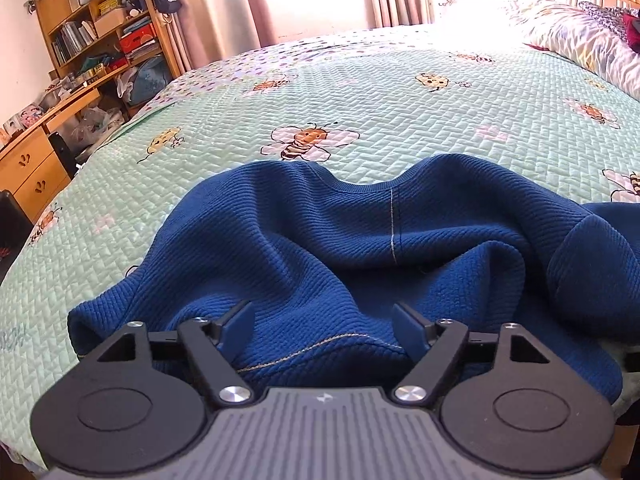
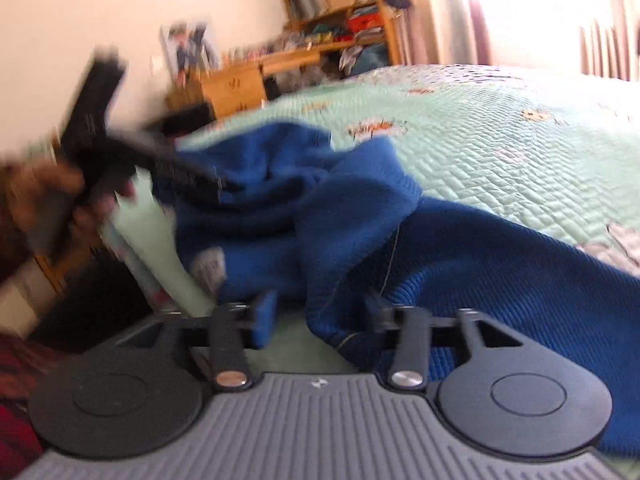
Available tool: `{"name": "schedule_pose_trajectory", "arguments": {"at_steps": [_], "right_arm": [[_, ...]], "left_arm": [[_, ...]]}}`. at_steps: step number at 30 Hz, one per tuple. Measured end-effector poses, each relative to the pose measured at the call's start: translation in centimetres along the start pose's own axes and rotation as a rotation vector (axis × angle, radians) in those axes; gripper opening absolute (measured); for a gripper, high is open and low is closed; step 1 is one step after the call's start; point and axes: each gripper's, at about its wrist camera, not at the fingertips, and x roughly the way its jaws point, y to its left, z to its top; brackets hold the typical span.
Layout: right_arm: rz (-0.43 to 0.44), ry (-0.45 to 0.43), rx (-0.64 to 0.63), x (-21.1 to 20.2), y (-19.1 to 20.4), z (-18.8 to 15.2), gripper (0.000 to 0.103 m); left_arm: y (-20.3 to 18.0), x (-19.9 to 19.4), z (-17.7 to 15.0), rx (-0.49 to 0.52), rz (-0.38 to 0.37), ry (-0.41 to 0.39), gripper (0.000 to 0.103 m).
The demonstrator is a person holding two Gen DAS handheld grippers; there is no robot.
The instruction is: Fold clothes
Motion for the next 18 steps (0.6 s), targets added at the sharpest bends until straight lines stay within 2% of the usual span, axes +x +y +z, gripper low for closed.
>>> {"name": "schedule_pose_trajectory", "arguments": {"at_steps": [2, 4, 8, 11, 14, 16, 18], "right_arm": [[0.023, -0.067, 0.102, -1.3, -1.0, 0.6, 0.071], [0.022, -0.127, 0.199, -1.9, -2.2, 1.6, 0.074], [0.028, -0.161, 0.369, -0.4, -4.5, 3.4, 0.075], [0.014, -0.11, 0.328, 1.7, -4.6, 3.9, 0.075], [-0.02, -0.051, 0.403, 3.5, -5.3, 3.7, 0.075], [0.018, -0.052, 0.478, 4.0, -6.0, 3.6, 0.074], [0.076, -0.072, 0.525, 4.2, -6.4, 3.6, 0.069]], "left_arm": [[0.1, 0.0, 0.0, -0.003, -0.005, -0.003, 0.079], [0.2, 0.0, -0.1, -0.006, -0.011, -0.006, 0.08], [0.2, -0.2, -0.3, -0.015, -0.018, -0.013, 0.08], [0.5, -0.4, -0.5, -0.024, -0.025, -0.016, 0.081], [0.5, -0.5, -0.6, -0.028, -0.027, -0.015, 0.082], [0.5, -0.5, -0.6, -0.025, -0.026, -0.015, 0.082], [0.4, -0.4, -0.6, -0.024, -0.025, -0.014, 0.083]]}}
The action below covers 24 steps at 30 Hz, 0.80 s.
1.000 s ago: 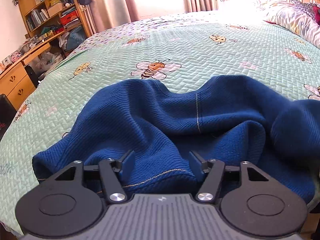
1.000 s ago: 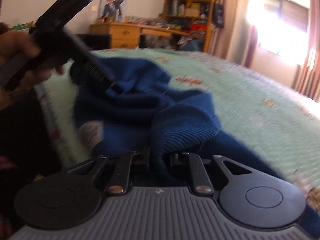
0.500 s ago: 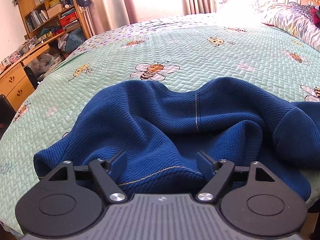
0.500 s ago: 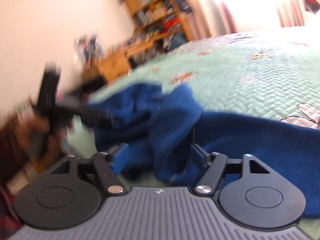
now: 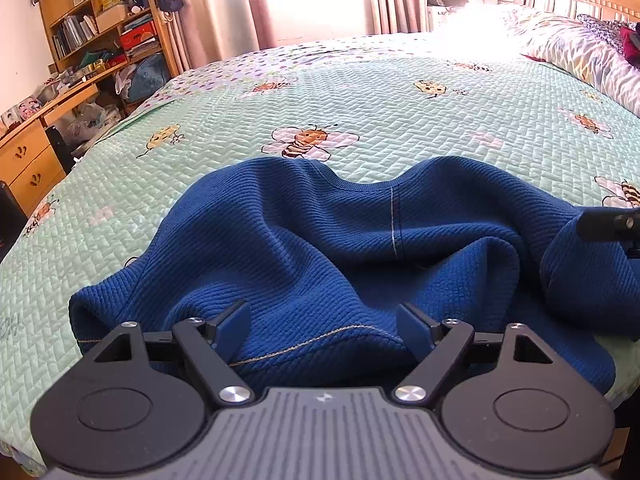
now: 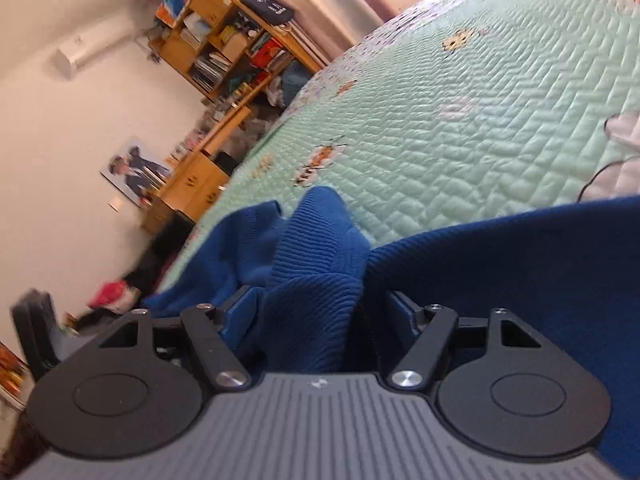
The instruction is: Fold clothes
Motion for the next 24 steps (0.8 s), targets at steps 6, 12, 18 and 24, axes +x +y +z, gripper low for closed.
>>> {"name": "schedule_pose_trajectory", "arguments": {"at_steps": [6, 12, 18, 24], "right_arm": [[0.064, -0.026, -0.107, 0.4, 1.7, 0.0, 0.067], [0.002, -0.03, -0.181, 2.1, 2.4, 0.9, 0.067], [0.002, 0.005, -0.141, 3.1, 1.2, 1.6, 0.015], [-0.217, -0.192, -0.604, -0.8, 6.7, 0.6, 0.009]], "left_arm": [[-0.3, 0.2, 0.0, 0.008, 0.008, 0.005, 0.087], [-0.3, 0.1, 0.0, 0.01, 0.009, 0.009, 0.087], [0.1, -0.1, 0.1, -0.004, 0.001, 0.011, 0.087], [0.5, -0.7, 0.7, -0.042, -0.012, -0.005, 0.088]]}}
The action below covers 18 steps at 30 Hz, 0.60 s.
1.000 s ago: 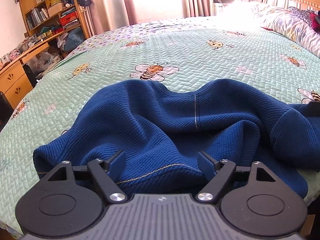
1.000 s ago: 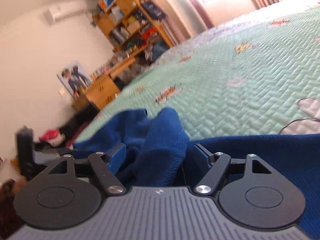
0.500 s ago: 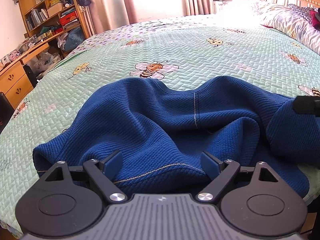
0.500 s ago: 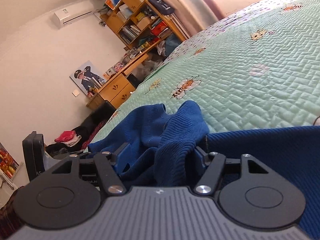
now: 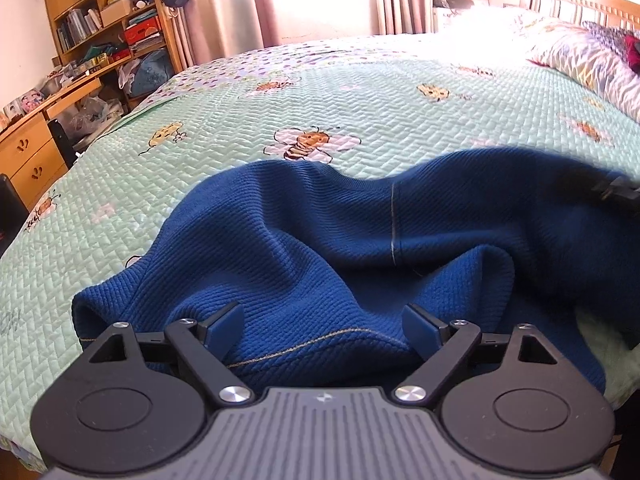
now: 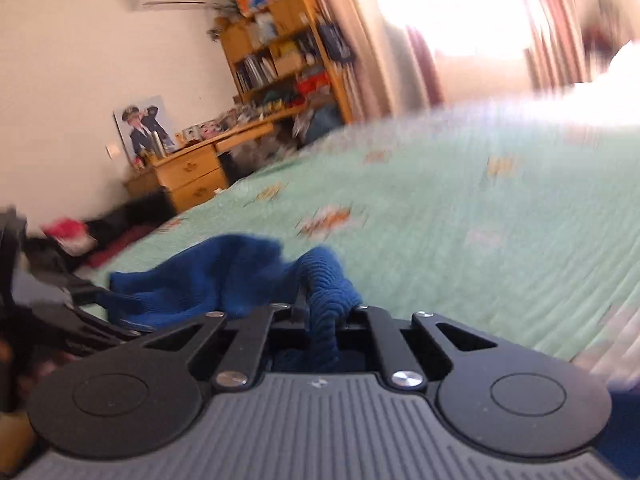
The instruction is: Fold clothes
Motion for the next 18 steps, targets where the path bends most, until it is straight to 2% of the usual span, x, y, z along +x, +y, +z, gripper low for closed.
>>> {"name": "schedule_pose_trajectory", "arguments": {"at_steps": [3, 6, 9, 12, 14, 18], "right_arm": [[-0.193, -0.096, -0.254, -3.1, 1.1, 1.6, 0.009], [-0.327, -0.147, -0.248, -5.6, -1.2, 2.8, 0.009], [-0.453, -0.159, -0.252, -7.1, -3.7, 2.7, 0.009], [-0.569, -0.097, -0.242, -6.7, -6.4, 0.8, 0.009], [-0.58, -0.016, -0.151, -5.9, -8.6, -1.6, 0.009], [-0.522, 0.123, 0.203, -5.0, -13.2, -7.6, 0.012]], "left_arm": [[0.1, -0.7, 0.3, -0.02, -0.035, -0.035, 0.089], [-0.2, -1.5, 0.7, -0.03, -0.09, -0.07, 0.091], [-1.1, -2.2, 1.0, -0.005, -0.157, -0.1, 0.096], [-2.6, -2.7, 1.0, 0.055, -0.19, -0.121, 0.096], [-3.1, -3.0, 1.0, 0.075, -0.231, -0.126, 0.096], [-3.1, -3.3, 1.3, 0.058, -0.281, -0.138, 0.097]]}}
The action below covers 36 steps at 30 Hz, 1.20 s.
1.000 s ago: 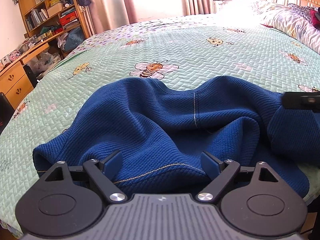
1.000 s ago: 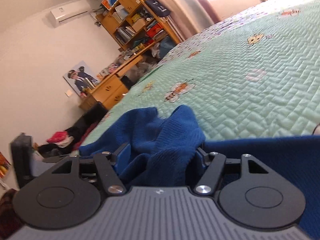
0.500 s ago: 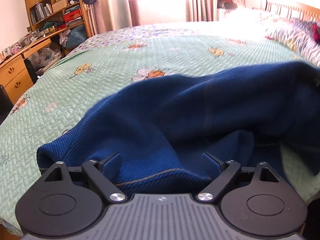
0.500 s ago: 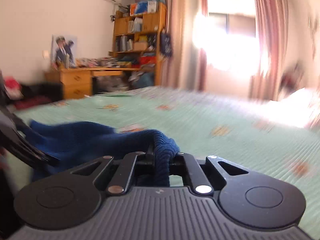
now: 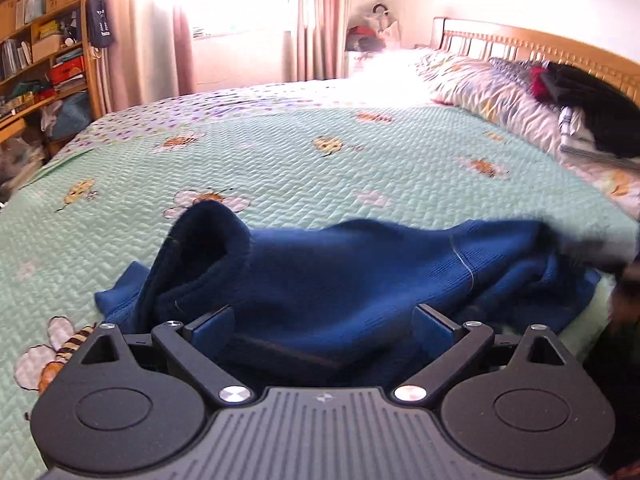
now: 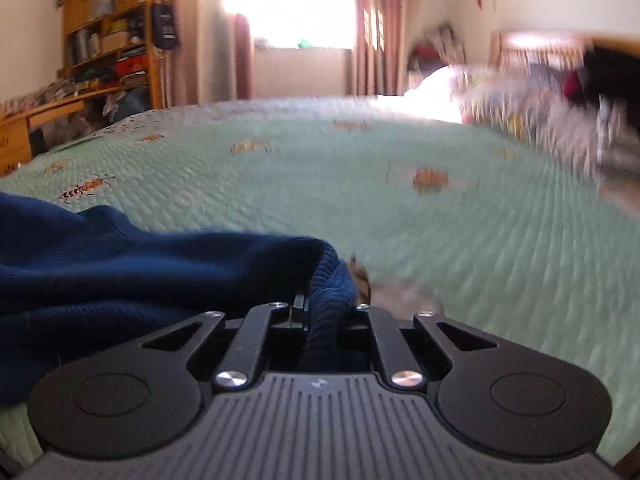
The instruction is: Fold clothes
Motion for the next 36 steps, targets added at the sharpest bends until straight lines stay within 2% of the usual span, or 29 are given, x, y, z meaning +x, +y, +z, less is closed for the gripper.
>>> {"name": "schedule_pose_trajectory", "arguments": {"at_steps": [2, 4, 6, 8, 10, 11, 14, 17, 19, 23, 27, 31, 36], "right_arm": [[0.064, -0.02, 0.141, -0.1, -1.6, -0.6, 0.015], [0.143, -0.038, 0.279, -0.1, -3.0, -1.2, 0.027], [0.23, -0.054, 0.41, -0.1, -4.2, -1.7, 0.047], [0.265, -0.071, 0.467, -0.4, -4.8, -2.1, 0.048], [0.288, -0.079, 0.494, -0.6, -5.0, -2.2, 0.051], [0.298, -0.08, 0.493, -0.7, -4.8, -2.1, 0.057], [0.314, -0.083, 0.465, -0.9, -4.2, -2.0, 0.067], [0.315, -0.082, 0.441, -0.6, -4.0, -2.0, 0.07], [0.321, -0.089, 0.439, -0.5, -4.0, -2.1, 0.07], [0.334, -0.102, 0.442, -0.4, -4.3, -2.3, 0.07], [0.344, -0.112, 0.447, -0.3, -4.4, -2.4, 0.071], [0.357, -0.121, 0.446, -0.2, -4.5, -2.6, 0.074], [0.363, -0.128, 0.447, -0.2, -4.5, -2.5, 0.076]], "left_arm": [[0.2, 0.1, 0.3, -0.025, 0.004, 0.0, 0.097], [0.4, 0.2, 0.5, -0.045, 0.019, 0.001, 0.097], [0.5, 0.2, 0.6, -0.059, 0.033, 0.0, 0.097], [0.9, 0.3, 1.1, -0.066, 0.06, 0.0, 0.097], [1.2, 0.8, 2.1, -0.057, 0.085, 0.005, 0.097], [1.1, 1.2, 2.7, -0.039, 0.097, 0.001, 0.097], [0.5, 3.1, 5.2, 0.084, 0.156, -0.027, 0.097], [0.0, 6.3, 7.6, 0.211, 0.202, -0.024, 0.097], [0.2, 8.8, 8.9, 0.245, 0.203, 0.018, 0.097], [1.3, 13.5, 10.5, 0.259, 0.144, 0.151, 0.097], [2.6, 17.3, 10.0, 0.286, 0.114, 0.297, 0.097], [3.9, 19.3, 8.7, 0.266, 0.088, 0.42, 0.098], [5.1, 20.0, 7.1, 0.186, 0.066, 0.475, 0.1]]}}
